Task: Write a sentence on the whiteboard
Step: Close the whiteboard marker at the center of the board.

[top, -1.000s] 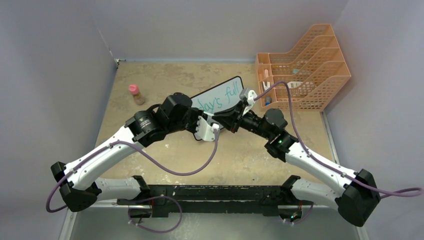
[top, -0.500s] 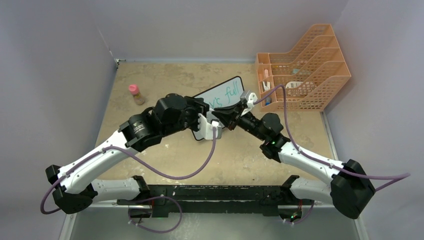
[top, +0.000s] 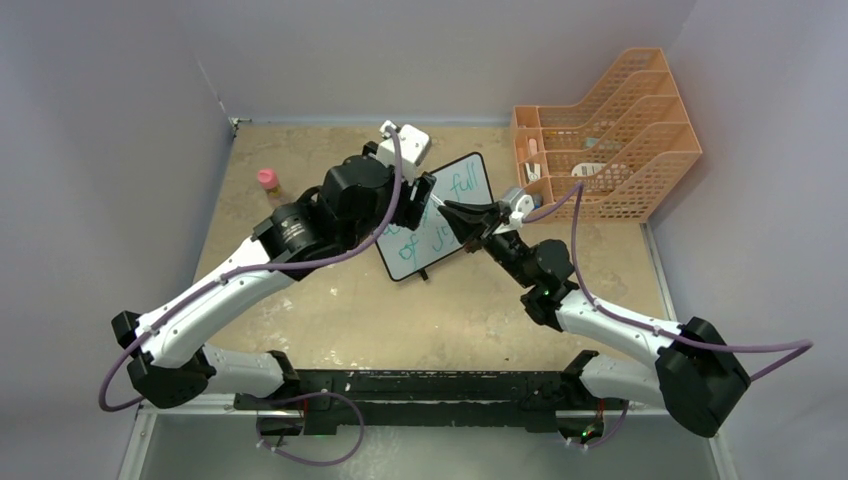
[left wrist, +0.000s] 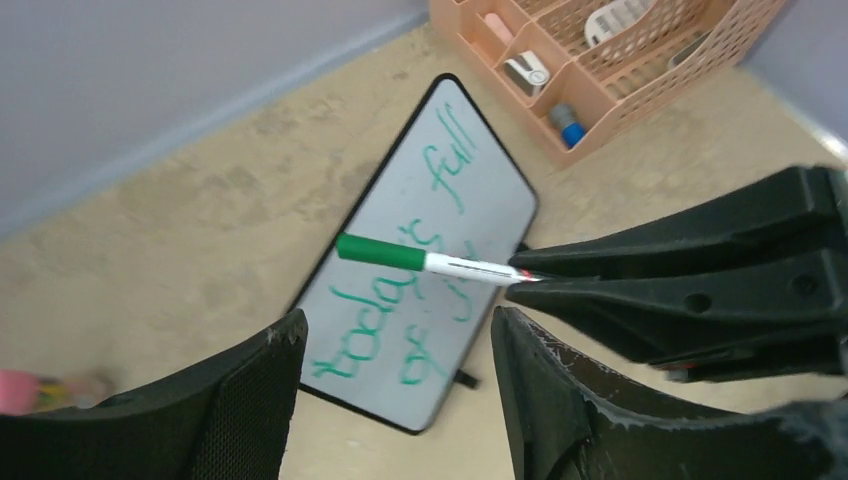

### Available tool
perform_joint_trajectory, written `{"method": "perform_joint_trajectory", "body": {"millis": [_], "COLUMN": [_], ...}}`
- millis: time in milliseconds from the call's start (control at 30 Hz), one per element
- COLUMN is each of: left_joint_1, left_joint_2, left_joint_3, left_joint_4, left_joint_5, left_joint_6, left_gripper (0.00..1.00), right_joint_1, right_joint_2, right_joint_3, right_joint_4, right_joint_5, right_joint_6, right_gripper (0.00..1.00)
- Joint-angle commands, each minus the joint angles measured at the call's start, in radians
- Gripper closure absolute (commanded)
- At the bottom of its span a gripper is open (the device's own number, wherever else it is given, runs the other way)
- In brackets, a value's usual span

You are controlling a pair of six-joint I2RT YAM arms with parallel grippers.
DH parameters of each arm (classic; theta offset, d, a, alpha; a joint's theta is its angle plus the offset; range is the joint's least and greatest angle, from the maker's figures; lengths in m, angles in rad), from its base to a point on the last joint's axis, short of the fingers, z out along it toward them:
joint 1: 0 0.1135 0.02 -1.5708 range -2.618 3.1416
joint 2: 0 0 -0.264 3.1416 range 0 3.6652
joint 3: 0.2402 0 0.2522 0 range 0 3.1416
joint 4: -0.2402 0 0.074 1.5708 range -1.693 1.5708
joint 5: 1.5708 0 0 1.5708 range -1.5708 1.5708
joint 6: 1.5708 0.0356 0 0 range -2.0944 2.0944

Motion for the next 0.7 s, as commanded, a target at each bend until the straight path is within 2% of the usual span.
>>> {"method": "perform_joint_trajectory", "body": {"millis": [0, 167, 367, 667], "left_joint_1": [0.011, 0.084, 0.143, 0.230], "left_joint_2": [0.029, 0.102, 0.063, 0.077], "left_joint_3": [0.049, 0.156, 0.056, -0.010], "left_joint_4": [0.002, -0.157, -0.037, 0.074], "left_joint_5": [-0.005, -0.002, 0.011, 0.132], "left_joint_6": [-0.478, -0.707, -0.856, -1.031], "left_gripper": [0.34, 0.34, 0.36, 0.44], "right_joint_1": [0.002, 0.002, 0.003, 0.024], "right_joint_2": [-0.020, -0.027, -0.024, -0.018], "right_joint_3": [-0.002, -0.007, -0.024, -0.033], "right_joint_4": [0.110, 0.105, 0.125, 0.144], "right_joint_5": [0.055, 0.069, 0.087, 0.097], "right_joint_6": [-0.064, -0.082, -0.115, -0.139], "right_gripper": [1.00, 1.00, 1.00, 1.00]}}
